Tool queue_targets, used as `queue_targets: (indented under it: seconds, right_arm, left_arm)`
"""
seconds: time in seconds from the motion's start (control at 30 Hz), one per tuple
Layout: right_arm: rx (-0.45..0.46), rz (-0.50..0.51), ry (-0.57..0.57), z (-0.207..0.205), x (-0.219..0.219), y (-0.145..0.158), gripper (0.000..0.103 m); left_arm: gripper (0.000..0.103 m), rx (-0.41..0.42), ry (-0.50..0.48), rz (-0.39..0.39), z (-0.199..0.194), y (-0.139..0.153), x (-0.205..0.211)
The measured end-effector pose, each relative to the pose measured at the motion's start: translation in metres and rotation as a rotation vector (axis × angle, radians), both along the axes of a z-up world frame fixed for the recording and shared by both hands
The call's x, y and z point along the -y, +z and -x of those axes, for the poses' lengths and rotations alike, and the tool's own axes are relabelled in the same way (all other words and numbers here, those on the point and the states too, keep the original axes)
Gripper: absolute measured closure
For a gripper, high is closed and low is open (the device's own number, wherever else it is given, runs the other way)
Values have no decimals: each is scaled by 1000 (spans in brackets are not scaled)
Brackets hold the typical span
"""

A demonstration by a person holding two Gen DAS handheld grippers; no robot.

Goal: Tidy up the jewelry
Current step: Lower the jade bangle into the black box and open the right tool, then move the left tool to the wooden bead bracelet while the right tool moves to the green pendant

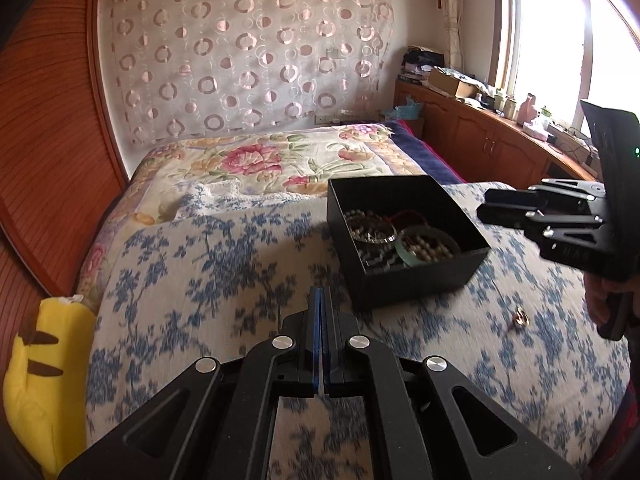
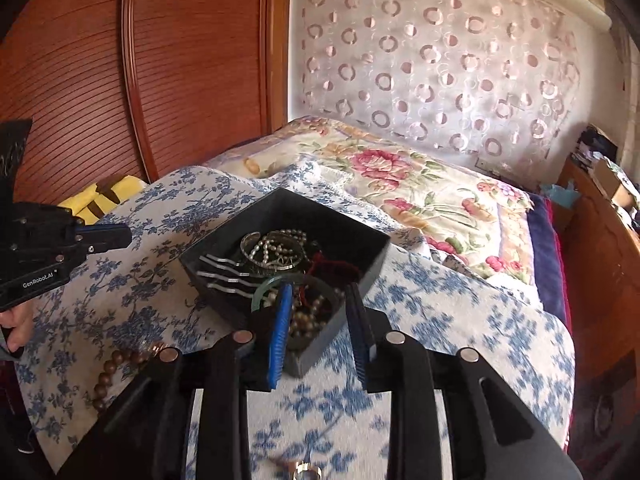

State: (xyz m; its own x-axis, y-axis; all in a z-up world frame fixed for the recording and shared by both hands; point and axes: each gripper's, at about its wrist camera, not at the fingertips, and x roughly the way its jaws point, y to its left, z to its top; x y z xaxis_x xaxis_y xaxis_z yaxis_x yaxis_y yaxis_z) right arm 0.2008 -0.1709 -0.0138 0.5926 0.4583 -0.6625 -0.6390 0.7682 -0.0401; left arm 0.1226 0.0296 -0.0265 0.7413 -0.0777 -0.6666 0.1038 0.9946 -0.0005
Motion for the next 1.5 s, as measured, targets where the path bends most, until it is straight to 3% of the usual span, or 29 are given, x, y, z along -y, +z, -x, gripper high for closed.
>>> queue_targets:
  seconds: [0.23, 0.63, 0.9, 0.97, 1.03, 1.27, 1.5]
  right_arm:
    - [-7, 9, -34, 36, 31, 0, 73]
    - [-69, 56, -78, 75, 55, -34, 73]
    - [-79, 45, -61, 89, 48, -43, 73]
    - [-82, 43, -55, 90, 45, -44, 73]
    - [-86, 42, -48, 91, 41, -46, 73]
    - [-92, 49, -24, 93, 26, -50, 73]
    - [-80, 48, 4, 97, 14, -46, 73]
  left_arm:
    - [103, -1, -15, -7, 31, -3, 5]
    - [103, -36, -43, 5, 67, -17, 15]
    - [100, -106, -59, 25, 65, -40, 21]
    - [93, -110, -59, 29, 63, -43, 23]
    - [80, -107, -64, 38, 63, -43, 24]
    - [80, -128, -81, 34, 56, -50, 34]
    - [80, -172, -78, -24, 51, -62, 45]
